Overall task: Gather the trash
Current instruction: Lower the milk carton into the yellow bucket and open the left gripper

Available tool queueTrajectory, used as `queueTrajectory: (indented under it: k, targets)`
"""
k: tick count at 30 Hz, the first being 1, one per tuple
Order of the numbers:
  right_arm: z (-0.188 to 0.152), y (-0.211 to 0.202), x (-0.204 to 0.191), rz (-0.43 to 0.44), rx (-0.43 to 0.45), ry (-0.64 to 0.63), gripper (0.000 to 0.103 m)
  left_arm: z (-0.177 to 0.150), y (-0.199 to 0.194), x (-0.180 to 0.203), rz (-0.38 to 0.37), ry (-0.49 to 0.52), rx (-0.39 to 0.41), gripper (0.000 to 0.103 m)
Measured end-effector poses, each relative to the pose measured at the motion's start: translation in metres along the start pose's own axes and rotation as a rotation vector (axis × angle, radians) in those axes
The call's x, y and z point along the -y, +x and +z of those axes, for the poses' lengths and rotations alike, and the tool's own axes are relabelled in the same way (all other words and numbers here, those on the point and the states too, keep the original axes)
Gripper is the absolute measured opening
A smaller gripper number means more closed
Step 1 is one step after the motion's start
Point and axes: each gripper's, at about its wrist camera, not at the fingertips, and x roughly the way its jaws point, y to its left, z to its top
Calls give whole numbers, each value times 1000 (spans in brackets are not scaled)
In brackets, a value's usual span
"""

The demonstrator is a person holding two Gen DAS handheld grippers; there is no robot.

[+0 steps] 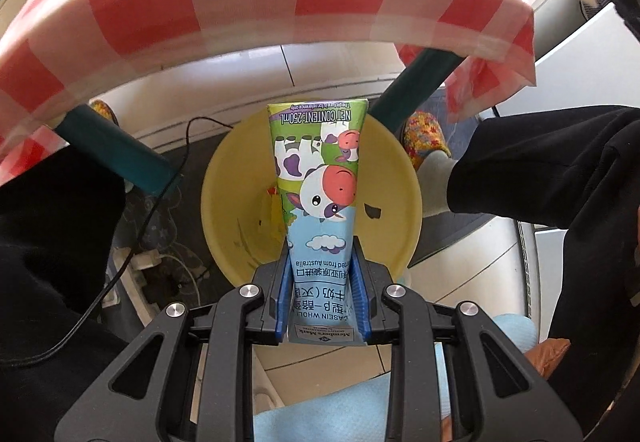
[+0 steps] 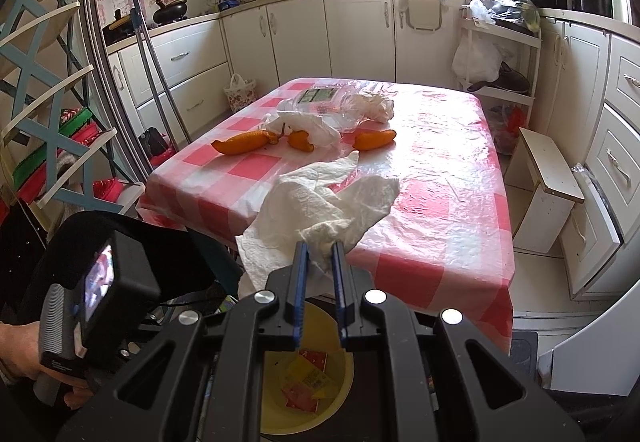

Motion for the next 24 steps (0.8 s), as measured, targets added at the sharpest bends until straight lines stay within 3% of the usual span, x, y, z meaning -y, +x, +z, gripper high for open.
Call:
queueTrajectory:
  k: [7, 24]
  targets:
    - [0, 1, -1, 2, -4, -2, 14, 2, 8, 0, 2, -8, -38, 25]
    - [-2, 4, -4, 8, -18, -20, 14, 2, 5, -1, 22, -13, -30, 31]
